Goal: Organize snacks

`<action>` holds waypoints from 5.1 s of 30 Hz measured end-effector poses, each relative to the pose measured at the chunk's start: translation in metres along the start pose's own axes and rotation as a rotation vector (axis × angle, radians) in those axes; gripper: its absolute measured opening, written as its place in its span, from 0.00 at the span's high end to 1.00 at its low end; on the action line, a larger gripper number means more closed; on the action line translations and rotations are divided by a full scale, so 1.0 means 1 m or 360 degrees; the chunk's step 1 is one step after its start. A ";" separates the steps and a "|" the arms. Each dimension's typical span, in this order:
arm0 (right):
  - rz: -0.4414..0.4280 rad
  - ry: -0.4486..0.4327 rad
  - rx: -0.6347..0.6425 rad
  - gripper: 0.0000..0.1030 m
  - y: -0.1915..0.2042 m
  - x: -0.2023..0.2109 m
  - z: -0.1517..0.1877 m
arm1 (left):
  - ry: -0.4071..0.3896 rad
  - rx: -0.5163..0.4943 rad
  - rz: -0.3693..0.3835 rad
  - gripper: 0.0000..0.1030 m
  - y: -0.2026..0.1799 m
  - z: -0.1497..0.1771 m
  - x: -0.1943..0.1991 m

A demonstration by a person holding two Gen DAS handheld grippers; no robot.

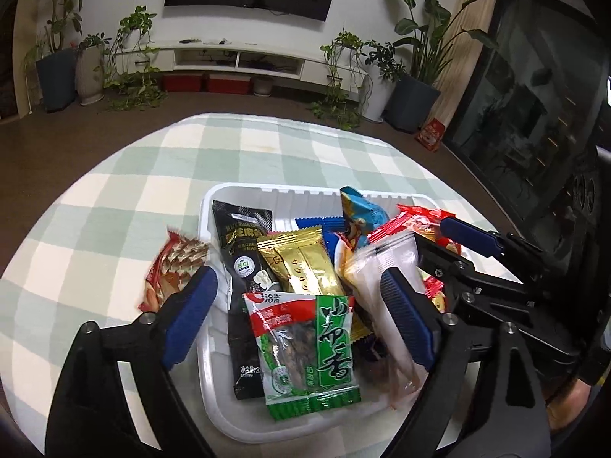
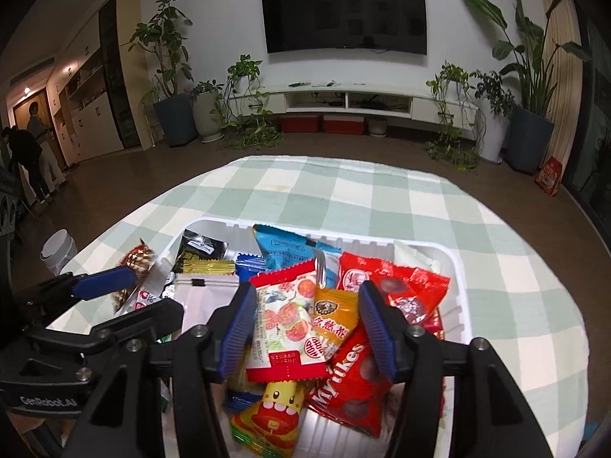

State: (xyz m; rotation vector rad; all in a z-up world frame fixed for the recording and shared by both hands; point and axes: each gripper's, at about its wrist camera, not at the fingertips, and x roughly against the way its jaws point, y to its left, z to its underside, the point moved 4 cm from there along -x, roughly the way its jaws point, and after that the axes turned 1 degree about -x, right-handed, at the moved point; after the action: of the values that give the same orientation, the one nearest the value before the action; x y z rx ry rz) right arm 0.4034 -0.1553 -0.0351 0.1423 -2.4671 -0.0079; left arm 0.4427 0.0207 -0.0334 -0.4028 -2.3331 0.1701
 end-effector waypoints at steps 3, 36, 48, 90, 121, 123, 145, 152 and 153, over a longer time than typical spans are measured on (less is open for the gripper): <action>0.0013 -0.0030 0.0014 0.31 -0.001 0.007 -0.002 | -0.0033 -0.0009 -0.0004 0.09 -0.004 -0.001 0.010; 0.0088 -0.0379 -0.0209 0.00 -0.017 0.160 0.054 | -0.0371 0.0121 -0.0641 0.00 -0.066 0.154 0.224; 0.0194 -0.0346 -0.0233 0.00 -0.009 0.209 0.118 | -0.0304 -0.0060 -0.0531 0.00 -0.099 0.192 0.223; 0.0335 -0.0127 -0.0225 0.00 0.001 0.208 0.163 | -0.0158 -0.0042 -0.0545 0.00 -0.082 0.197 0.190; 0.0359 -0.0064 -0.0146 0.00 0.013 0.203 0.173 | -0.0073 -0.0076 -0.0580 0.00 -0.081 0.203 0.176; 0.0360 -0.0064 -0.0145 0.00 0.012 0.203 0.173 | -0.0076 -0.0072 -0.0580 0.00 -0.080 0.203 0.177; 0.0372 -0.0046 -0.0125 0.00 0.012 0.200 0.178 | -0.0062 -0.0011 -0.0575 0.00 -0.073 0.202 0.176; 0.0376 -0.0045 -0.0124 0.00 0.012 0.200 0.178 | -0.0059 0.0001 -0.0570 0.00 -0.072 0.202 0.176; 0.0377 -0.0045 -0.0123 0.00 0.011 0.201 0.179 | -0.0058 0.0005 -0.0569 0.00 -0.071 0.202 0.176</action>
State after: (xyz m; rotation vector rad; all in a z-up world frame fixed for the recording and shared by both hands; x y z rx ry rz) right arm 0.1355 -0.1708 -0.0504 -0.1852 -2.4925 -0.0033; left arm 0.1656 0.0121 -0.0439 0.0236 -2.3963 0.0078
